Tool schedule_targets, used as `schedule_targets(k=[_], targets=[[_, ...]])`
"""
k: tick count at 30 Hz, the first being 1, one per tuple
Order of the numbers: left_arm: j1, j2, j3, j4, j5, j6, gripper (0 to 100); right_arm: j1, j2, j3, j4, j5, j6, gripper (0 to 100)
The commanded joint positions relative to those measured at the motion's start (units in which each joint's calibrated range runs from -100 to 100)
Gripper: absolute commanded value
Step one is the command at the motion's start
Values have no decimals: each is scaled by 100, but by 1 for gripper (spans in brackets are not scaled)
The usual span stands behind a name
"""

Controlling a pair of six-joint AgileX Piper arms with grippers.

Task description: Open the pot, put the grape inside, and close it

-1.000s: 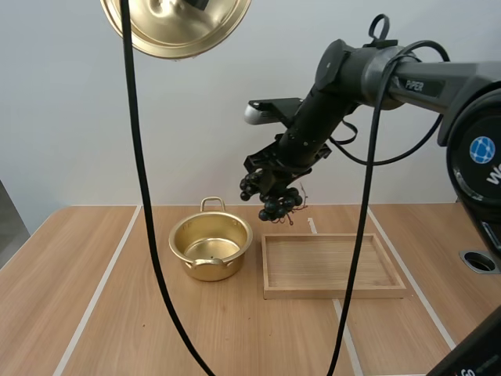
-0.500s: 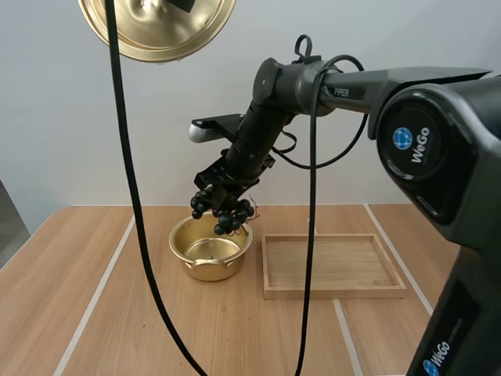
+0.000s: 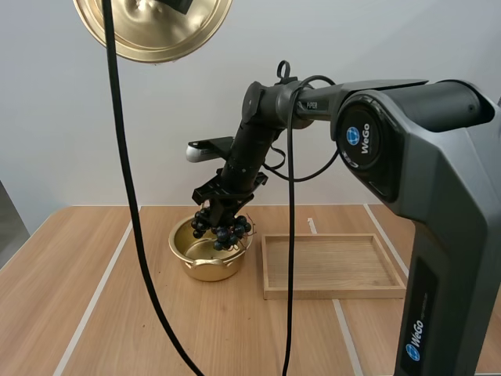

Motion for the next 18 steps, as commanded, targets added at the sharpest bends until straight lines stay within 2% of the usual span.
schedule_targets(k=[1,13,18], targets=[[-5,-17,-50,48,-124,-56,0,3,32,-81,23,-176,-91,0],[-5,-17,-50,48,-124,-56,0,8,282,-81,81,-987,-173,0],[-5,-17,-50,48,-124,-56,0,11,460,-81,338,-1128,-253,0]])
